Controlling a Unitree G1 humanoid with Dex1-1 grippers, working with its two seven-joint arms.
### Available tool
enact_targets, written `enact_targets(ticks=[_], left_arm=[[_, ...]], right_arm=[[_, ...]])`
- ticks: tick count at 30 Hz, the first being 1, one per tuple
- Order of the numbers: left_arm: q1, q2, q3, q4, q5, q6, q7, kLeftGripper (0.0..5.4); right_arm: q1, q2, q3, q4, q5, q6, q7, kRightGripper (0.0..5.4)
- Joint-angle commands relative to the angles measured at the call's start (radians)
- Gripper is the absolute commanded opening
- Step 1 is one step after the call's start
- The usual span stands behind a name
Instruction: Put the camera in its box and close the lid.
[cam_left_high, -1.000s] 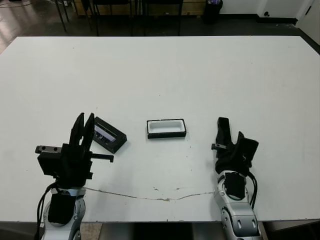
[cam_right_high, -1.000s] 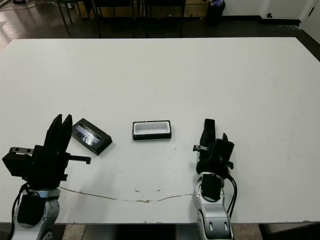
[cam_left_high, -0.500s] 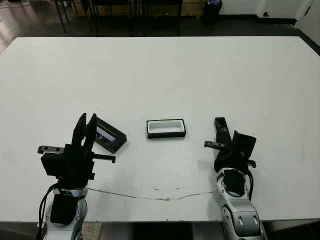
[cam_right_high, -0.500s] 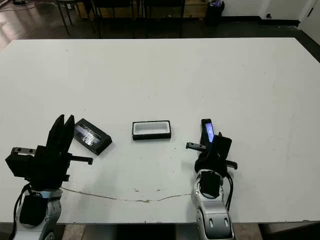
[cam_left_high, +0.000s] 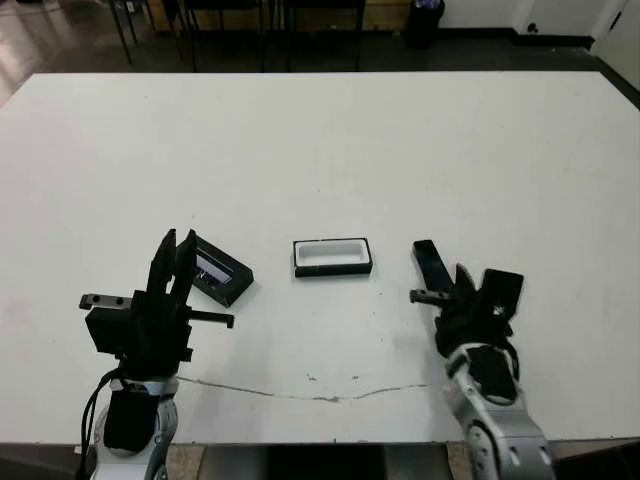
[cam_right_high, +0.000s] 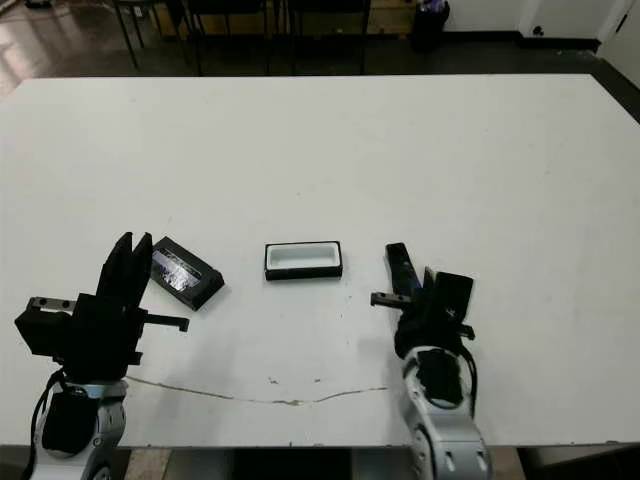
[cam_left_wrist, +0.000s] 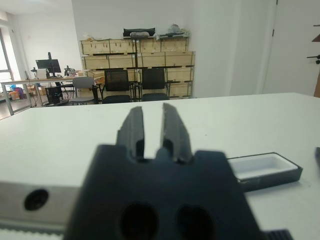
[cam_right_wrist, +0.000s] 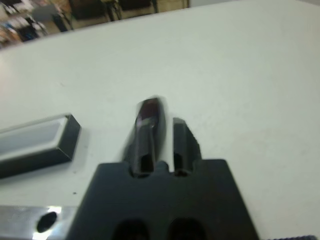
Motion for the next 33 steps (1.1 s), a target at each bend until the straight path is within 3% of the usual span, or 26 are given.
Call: enact_targets(ticks=[1, 6, 9, 15, 19, 22, 24, 29, 33], left_arm=[[0.008, 0.001, -0.004, 0.005, 0.003, 0.016, 0.004, 0.00], [0.007, 0.004, -0.003, 0.009, 0.008, 0.014, 0.004, 0.00], [0.009, 0.002, -0.003, 0.007, 0.008, 0.015, 0.006, 0.00], [0.008, 0.007, 0.003, 0.014, 0.004, 0.006, 0.001, 0.00], [0.007, 0.005, 0.004, 0.012, 0.008, 0.011, 0.004, 0.00], [0.006, 0.005, 0.005, 0.011, -0.003, 0.015, 0.000, 0.00], [0.006, 0.005, 0.005, 0.010, 0.001, 0.014, 0.003, 0.00], [0.007, 0.008, 0.009, 0.012, 0.008, 0.005, 0.005, 0.00], [0.006, 0.005, 0.008, 0.015, 0.003, 0.003, 0.004, 0.00]], right_arm=[[0.012, -0.013, -0.053, -0.059, 0.096, 0.051, 0.050, 0.02], [0.007, -0.040, -0.097, -0.114, 0.204, 0.057, 0.112, 0.02], [0.009, -0.053, -0.102, -0.136, 0.229, 0.055, 0.121, 0.02], [0.021, -0.076, -0.087, -0.134, 0.190, -0.007, 0.121, 0.02], [0.015, -0.115, -0.090, -0.096, 0.140, -0.102, 0.158, 0.02], [-0.042, -0.222, -0.126, -0.001, 0.113, -0.213, 0.271, 0.02], [-0.103, -0.317, -0.159, 0.060, 0.101, -0.239, 0.343, 0.02], [-0.251, -0.531, -0.195, 0.155, 0.070, -0.195, 0.469, 0.02], [-0.357, -0.637, -0.174, 0.246, 0.059, -0.146, 0.554, 0.02]])
